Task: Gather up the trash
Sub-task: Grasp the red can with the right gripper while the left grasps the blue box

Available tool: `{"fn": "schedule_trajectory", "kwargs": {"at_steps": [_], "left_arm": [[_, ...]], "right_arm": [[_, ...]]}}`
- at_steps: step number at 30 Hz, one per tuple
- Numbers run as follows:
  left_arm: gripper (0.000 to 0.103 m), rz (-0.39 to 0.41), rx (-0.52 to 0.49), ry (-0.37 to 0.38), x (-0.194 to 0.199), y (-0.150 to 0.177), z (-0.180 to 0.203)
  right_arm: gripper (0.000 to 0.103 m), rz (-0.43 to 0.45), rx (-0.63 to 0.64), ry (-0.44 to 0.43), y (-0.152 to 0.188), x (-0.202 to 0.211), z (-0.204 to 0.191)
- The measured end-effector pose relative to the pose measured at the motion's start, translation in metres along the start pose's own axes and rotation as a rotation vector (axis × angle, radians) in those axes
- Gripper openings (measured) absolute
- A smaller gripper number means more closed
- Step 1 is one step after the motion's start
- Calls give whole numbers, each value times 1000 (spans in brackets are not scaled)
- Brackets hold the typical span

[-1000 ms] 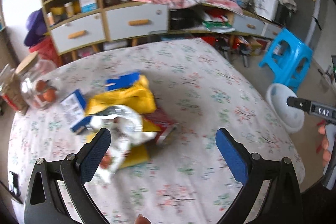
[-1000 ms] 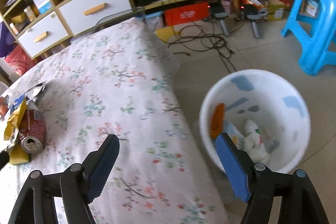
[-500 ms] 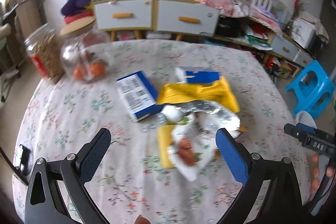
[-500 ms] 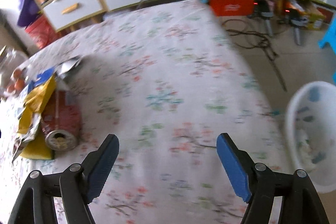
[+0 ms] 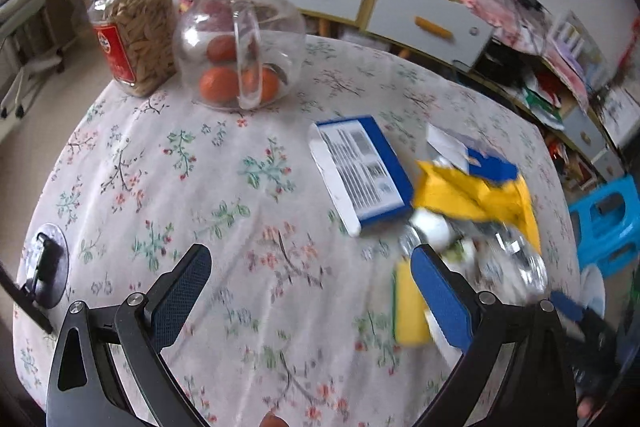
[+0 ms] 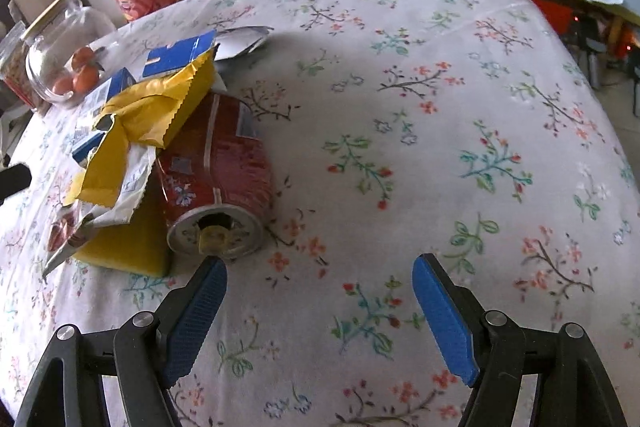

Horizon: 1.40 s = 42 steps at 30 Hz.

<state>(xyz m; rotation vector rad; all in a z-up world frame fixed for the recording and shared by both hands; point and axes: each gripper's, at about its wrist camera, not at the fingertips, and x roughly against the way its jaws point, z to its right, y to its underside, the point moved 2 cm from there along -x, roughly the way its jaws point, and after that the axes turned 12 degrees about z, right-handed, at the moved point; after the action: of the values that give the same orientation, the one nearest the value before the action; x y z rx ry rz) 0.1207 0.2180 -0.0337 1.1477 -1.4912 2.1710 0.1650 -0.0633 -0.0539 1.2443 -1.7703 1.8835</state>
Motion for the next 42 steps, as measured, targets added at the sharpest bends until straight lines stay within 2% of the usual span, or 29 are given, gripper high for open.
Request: {"fn": "schedule_trajectory", "kwargs": {"at_steps": [3, 7, 12, 19, 21, 25, 29, 33, 36, 42], "left_arm": [[101, -17, 16, -31, -18, -11, 3], [99, -15, 28, -17, -40, -21, 16], [90, -46, 105, 32, -64, -28, 25], [76, -65, 82, 38, -90, -29, 33], [66, -60, 57, 22, -91, -30, 33], [65, -71, 11, 17, -88, -28, 31], [64, -79, -43, -7, -81, -24, 25], [64, -100, -74, 14, -67, -11, 15], [64, -109, -85, 24, -57, -2, 7], [64, -121, -72, 38, -44, 11, -2]], "right_arm": [[81, 6, 13, -3, -3, -6, -6], [81, 11, 24, -35, -12, -14, -18], [80, 27, 28, -75, -19, -21, -33], [79, 19, 29, -101, -18, -25, -38], [79, 7, 13, -99, -18, -27, -33], [79, -3, -40, -60, -21, -29, -17], [79, -19, -91, 19, -23, -28, 3], [79, -9, -160, 35, -27, -21, 23], [79, 18, -191, 15, -32, -11, 30], [73, 51, -214, -123, -44, -7, 14]]}}
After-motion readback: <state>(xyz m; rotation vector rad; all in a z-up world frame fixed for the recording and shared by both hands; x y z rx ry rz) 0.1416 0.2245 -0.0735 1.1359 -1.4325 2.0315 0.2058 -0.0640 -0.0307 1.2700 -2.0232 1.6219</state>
